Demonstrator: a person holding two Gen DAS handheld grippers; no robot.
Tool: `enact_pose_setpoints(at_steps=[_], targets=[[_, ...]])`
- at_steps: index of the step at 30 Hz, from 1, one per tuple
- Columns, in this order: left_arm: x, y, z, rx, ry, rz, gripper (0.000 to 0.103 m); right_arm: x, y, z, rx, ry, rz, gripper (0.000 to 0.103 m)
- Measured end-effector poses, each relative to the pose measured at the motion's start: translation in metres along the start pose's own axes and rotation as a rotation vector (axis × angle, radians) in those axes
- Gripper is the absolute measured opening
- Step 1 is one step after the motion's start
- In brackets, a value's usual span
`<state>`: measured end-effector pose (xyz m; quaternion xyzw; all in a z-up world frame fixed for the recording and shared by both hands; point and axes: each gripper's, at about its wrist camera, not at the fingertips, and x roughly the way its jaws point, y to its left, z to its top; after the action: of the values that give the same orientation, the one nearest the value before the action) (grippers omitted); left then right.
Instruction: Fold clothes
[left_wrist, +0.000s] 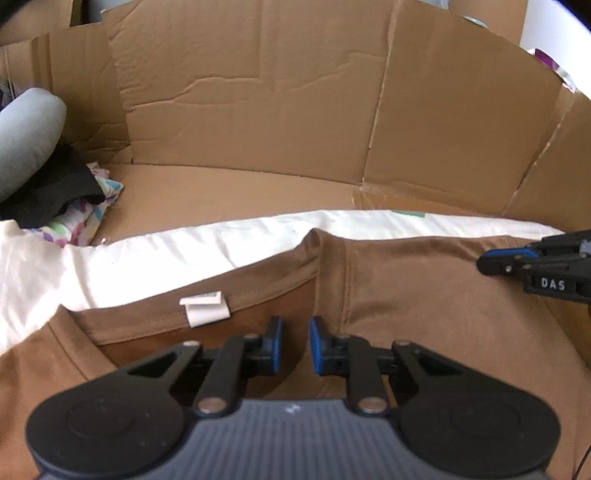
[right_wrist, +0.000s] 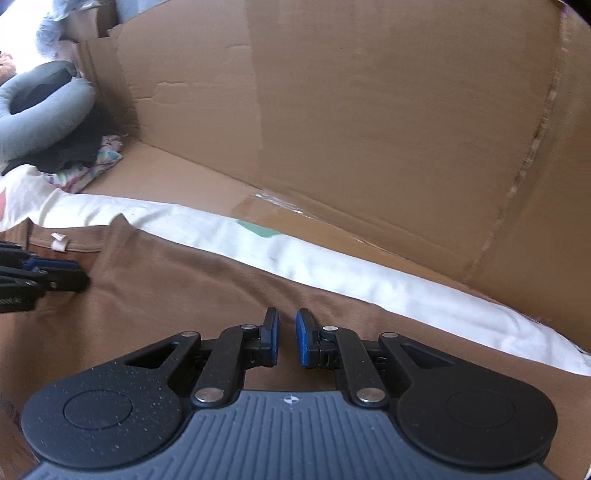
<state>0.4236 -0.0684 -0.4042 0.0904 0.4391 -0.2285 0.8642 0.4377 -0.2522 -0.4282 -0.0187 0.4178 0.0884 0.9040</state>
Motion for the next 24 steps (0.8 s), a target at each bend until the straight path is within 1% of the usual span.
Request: enact_pose_setpoints(at_steps=[5, 10, 12, 14, 17, 19, 24], targets=[[-0.009, 0.008, -0.003, -0.017, 0.023, 0.023, 0.019, -0.006, -0.009, -0.004, 0.001, 0.013, -0.042, 0.016], [-0.036, 0.021, -0.005, -0.038, 0.012, 0.058, 0.022, -0.021, -0.020, -0.006, 0.008, 0.017, -0.066, 0.016], [-0.050, 0.027, -0.005, -0.041, 0.008, 0.073, 0.024, -0.029, -0.022, -0.007, 0.010, 0.016, -0.075, 0.020], [-0.065, 0.032, -0.007, -0.046, 0.006, 0.089, 0.027, -0.039, -0.025, -0.008, 0.013, 0.011, -0.071, 0.023], [-0.090, 0.039, -0.013, -0.058, 0.000, 0.101, 0.029, -0.046, -0.028, -0.011, 0.019, 0.003, -0.052, 0.030], [-0.106, 0.045, -0.021, -0.067, -0.003, 0.106, 0.033, -0.051, -0.030, -0.013, 0.023, -0.002, -0.038, 0.031], [-0.130, 0.056, -0.045, -0.083, 0.027, 0.114, 0.034, -0.044, -0.046, -0.018, 0.130, -0.007, 0.002, 0.031]])
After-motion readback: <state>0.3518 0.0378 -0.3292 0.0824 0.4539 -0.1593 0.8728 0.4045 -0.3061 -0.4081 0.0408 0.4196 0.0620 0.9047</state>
